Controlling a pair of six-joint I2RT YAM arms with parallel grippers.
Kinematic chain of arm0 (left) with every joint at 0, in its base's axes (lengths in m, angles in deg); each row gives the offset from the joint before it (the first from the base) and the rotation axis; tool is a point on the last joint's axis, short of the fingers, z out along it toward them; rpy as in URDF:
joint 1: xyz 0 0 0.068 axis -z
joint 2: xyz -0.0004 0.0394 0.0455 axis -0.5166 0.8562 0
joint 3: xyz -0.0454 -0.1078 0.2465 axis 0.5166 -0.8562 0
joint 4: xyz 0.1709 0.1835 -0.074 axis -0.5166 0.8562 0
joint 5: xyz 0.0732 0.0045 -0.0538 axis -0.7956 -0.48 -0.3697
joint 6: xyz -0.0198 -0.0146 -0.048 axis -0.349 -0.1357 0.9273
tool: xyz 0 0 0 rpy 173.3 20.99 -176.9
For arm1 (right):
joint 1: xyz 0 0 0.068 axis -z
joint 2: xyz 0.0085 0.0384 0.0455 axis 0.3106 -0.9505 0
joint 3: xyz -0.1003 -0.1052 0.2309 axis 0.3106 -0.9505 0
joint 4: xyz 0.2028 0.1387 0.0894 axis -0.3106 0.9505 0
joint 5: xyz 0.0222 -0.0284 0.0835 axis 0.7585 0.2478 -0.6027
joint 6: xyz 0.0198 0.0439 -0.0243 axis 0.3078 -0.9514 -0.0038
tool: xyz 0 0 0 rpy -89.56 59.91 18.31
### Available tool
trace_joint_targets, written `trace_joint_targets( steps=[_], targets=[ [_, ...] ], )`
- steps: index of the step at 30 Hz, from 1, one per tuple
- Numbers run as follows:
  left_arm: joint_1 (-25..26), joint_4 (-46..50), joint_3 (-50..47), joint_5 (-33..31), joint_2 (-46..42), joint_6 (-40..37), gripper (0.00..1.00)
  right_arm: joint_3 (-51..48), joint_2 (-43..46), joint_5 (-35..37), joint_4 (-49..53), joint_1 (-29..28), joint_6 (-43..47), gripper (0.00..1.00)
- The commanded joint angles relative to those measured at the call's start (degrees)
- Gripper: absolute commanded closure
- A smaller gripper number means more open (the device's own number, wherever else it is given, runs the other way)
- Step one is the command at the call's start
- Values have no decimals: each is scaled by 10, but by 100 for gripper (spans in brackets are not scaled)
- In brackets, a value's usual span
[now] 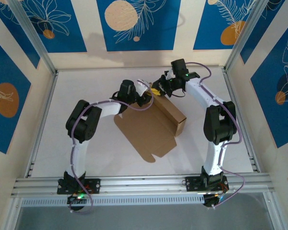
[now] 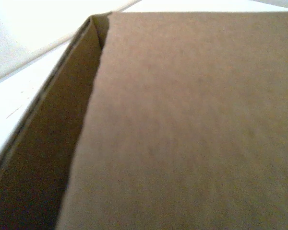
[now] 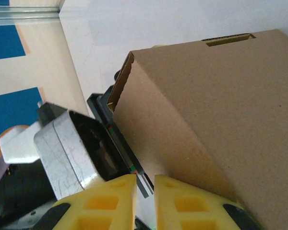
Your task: Fold the paper box
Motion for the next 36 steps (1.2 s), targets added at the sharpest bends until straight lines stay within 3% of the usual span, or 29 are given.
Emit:
trace_joint_targets(
  steps=[1,4,6,12,18,22,28,36],
  targets=[
    [0,40,41,71,19,-17,68,4,-30,-27,35,-2,9,80],
    [0,54,51,66,21,-15,91,7,-31,-29,35,1,7,81],
    [1,49,43,67,17,-11,100,9,-32,-26,38,3,8,80],
    [2,45,24,40,5,-17,100,19,-34,-19,43,3,14,80],
    [6,52,15,12,-9,-31,100,32,8,-12,50,23,38,53],
    [6,50,6,11,-15,-36,100,12,40,-19,17,72,14,46],
    [14,49,1,-9,-20,-42,100,69,-41,16,82,102,22,56],
    [42,-5,-30,-135,-33,-49,100,59,-118,-3,81,76,9,78]
  ],
)
